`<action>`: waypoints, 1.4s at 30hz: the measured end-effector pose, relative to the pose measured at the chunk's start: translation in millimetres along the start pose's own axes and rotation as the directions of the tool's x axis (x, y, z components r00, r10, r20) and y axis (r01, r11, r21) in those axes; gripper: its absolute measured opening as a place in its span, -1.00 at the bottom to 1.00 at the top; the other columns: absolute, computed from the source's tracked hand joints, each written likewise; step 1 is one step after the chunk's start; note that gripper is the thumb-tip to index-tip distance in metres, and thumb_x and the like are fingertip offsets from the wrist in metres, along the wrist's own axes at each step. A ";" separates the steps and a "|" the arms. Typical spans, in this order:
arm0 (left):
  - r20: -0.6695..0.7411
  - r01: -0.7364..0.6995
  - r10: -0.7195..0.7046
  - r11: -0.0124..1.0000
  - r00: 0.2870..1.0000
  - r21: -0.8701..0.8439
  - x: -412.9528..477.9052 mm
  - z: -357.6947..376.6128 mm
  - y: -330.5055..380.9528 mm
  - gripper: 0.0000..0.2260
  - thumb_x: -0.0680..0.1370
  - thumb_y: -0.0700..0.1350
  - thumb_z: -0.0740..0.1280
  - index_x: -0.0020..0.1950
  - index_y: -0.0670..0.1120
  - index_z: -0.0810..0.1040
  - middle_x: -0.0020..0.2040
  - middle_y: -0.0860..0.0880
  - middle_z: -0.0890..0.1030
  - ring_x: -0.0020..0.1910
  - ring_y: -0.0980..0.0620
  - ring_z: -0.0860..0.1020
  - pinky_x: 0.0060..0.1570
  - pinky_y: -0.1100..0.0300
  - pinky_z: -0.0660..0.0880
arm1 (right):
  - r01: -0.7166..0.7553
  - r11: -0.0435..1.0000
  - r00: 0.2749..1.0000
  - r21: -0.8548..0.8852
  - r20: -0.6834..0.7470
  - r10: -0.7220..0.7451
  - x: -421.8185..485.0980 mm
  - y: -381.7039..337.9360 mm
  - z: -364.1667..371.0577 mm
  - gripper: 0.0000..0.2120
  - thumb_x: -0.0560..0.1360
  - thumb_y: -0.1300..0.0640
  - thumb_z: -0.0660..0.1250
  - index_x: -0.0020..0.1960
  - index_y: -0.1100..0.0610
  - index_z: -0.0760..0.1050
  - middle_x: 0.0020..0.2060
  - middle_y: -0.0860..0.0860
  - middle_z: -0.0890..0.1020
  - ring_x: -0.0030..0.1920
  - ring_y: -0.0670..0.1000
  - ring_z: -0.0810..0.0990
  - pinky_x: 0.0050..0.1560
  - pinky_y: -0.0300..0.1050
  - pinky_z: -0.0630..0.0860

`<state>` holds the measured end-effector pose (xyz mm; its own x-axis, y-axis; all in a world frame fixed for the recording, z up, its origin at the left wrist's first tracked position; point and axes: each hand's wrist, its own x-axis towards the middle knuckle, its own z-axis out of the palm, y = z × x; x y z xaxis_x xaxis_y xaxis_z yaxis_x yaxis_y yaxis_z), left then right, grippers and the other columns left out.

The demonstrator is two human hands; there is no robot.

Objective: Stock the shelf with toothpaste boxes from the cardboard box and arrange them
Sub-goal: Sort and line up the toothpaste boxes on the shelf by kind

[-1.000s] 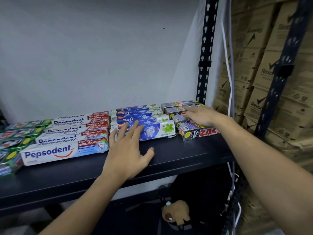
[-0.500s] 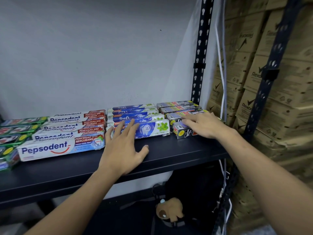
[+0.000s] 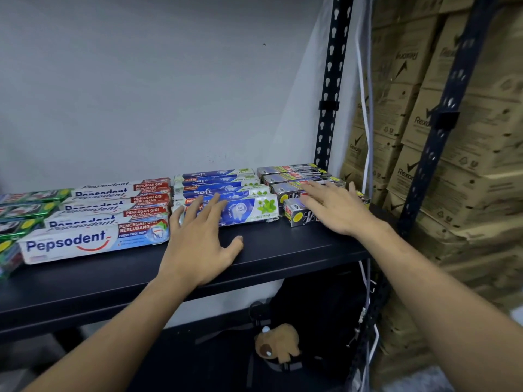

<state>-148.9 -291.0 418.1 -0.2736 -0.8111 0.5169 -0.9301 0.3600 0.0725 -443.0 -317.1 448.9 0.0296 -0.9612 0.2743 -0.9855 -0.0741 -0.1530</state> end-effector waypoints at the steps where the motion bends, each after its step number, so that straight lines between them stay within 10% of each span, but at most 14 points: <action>1: -0.002 -0.001 0.001 1.000 1.000 -0.004 -0.1 0.1 -0.1 -0.28 0.46 0.35 0.07 0.55 0.05 0.21 0.59 0.08 0.16 0.58 -0.02 0.06 0.51 -0.10 -0.09 | 0.004 1.000 0.998 0.013 -0.069 -0.003 -9.3 -0.7 3.7 -0.48 0.61 -0.30 -0.07 0.52 -0.21 0.23 0.55 -0.14 0.19 0.56 0.08 0.13 0.47 0.41 -0.10; 42: -0.071 -0.005 0.006 1.000 0.997 0.014 -0.3 3.8 -1.9 -0.28 0.44 0.37 0.05 0.49 0.00 0.30 0.53 0.01 0.30 0.54 -0.06 0.17 0.49 -0.12 0.00 | -0.058 0.994 0.987 0.091 -0.146 0.071 -27.6 2.3 28.9 -0.45 0.57 -0.36 0.00 0.53 -0.28 0.15 0.59 -0.04 0.09 0.59 0.10 -0.13 0.51 0.31 -0.18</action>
<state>-148.0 -293.2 414.5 -0.2612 -0.7744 0.5762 -0.9321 0.3575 0.0580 -441.3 -298.4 413.5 -0.0653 -0.9148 0.3985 -0.9662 -0.0418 -0.2543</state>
